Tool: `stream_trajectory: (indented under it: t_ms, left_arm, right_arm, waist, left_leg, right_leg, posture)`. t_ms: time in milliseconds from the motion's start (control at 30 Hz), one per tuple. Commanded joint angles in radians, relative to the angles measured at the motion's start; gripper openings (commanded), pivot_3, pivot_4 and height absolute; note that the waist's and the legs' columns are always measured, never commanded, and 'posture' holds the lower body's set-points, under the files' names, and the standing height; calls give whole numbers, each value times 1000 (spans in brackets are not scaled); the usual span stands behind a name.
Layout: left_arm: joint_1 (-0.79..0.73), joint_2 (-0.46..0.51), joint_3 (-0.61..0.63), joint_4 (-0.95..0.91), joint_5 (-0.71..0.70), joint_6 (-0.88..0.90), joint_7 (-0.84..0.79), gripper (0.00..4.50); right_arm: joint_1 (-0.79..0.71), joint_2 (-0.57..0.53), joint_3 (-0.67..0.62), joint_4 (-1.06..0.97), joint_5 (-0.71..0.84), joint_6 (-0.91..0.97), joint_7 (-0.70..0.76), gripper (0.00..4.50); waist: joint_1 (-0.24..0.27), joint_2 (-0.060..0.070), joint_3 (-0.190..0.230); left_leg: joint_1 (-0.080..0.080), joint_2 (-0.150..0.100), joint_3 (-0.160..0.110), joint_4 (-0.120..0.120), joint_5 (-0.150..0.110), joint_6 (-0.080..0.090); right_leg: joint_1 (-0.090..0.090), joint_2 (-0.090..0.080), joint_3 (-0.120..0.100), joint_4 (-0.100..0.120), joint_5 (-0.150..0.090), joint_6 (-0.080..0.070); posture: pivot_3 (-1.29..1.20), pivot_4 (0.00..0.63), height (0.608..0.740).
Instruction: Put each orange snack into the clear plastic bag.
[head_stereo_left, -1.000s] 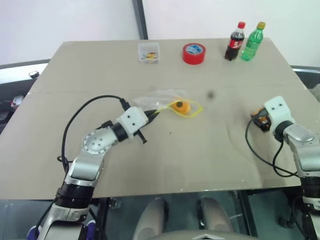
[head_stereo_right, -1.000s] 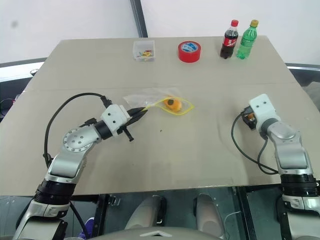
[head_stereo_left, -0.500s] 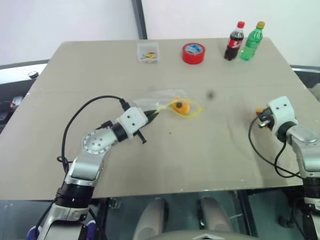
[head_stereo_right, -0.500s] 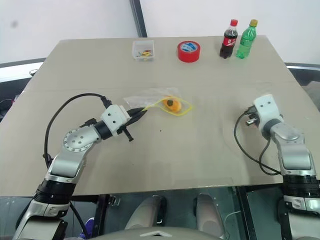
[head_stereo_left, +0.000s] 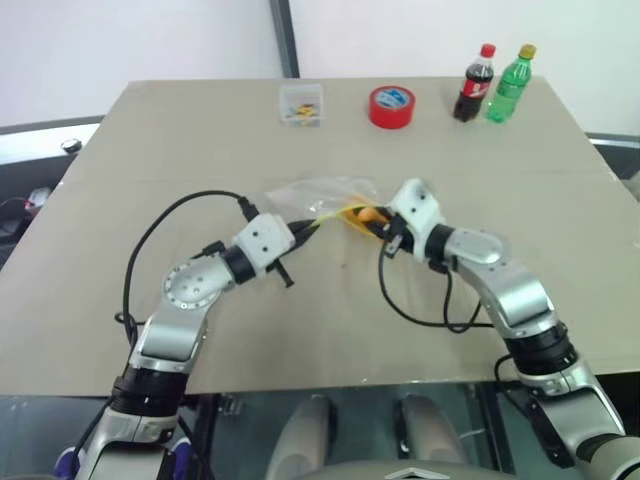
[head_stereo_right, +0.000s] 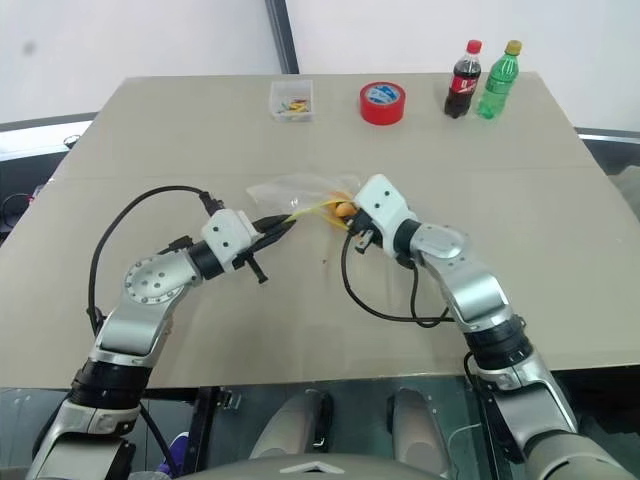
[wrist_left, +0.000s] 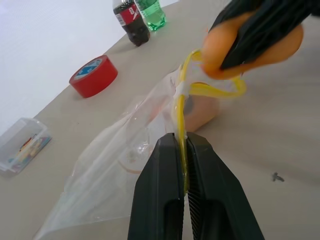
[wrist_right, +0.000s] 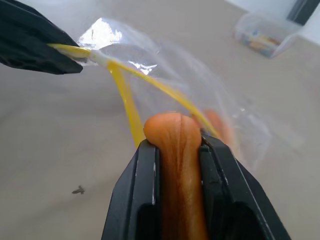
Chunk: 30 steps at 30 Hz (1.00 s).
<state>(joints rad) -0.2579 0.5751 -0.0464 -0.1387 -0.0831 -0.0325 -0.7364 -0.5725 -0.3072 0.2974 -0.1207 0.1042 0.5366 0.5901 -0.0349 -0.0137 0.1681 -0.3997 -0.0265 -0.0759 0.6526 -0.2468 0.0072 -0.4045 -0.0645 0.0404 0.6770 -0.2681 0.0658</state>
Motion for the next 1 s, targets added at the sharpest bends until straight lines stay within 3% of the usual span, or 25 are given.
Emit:
stream_trajectory:
  t_ms: [33, 267, 500, 533, 667, 1000]
  left_arm:
    - [23, 18, 12, -68, -11, -24, -11, 0]
    - [100, 51, -5, -133, -18, -14, -61, 0]
    - [110, 41, 8, -154, -16, 16, -43, 0]
    - [109, 35, 16, -158, -22, 37, -31, 0]
    - [109, 18, 43, -169, -50, 98, -2, 0]
    - [53, -9, 84, -139, -118, 189, 33, 0]
  right_arm:
    - [-59, 32, 21, 46, -17, -64, 16, 794]
    - [-136, 169, 27, 246, -41, -204, -13, 794]
    - [-165, 258, 60, 495, -79, -462, 42, 794]
    - [-167, 257, 51, 514, -87, -481, 32, 1458]
    - [-143, 223, -5, 448, -85, -480, -1, 3247]
    - [64, -19, -106, -4, -13, -247, 80, 3247]
  waist:
    - [-4, 0, 0]
    - [-8, 0, 0]
    - [-8, 0, 0]
    - [-7, 0, 0]
    - [-7, 0, 0]
    - [-3, 0, 0]
  left_leg:
    - [0, 0, 0, 0, 0, 0]
    - [1, 1, 1, -1, 0, 0]
    - [1, 1, 1, -1, 0, 0]
    - [1, 1, 1, -1, 0, 0]
    - [0, 1, 1, -1, 0, 0]
    - [0, 1, 0, -1, 0, 0]
  right_leg:
    - [0, 0, 0, 0, 0, 0]
    - [-1, 1, 1, 1, 0, 0]
    - [-1, 1, 1, 1, 0, 0]
    - [-1, 1, 1, 1, 0, 0]
    - [-1, 1, 1, 1, 0, 0]
    - [-1, 0, 1, 1, 0, 0]
  posture:
    - [0, 150, 740]
    - [0, 150, 740]
    - [0, 150, 740]
    - [0, 150, 740]
    - [0, 150, 740]
    - [0, 150, 740]
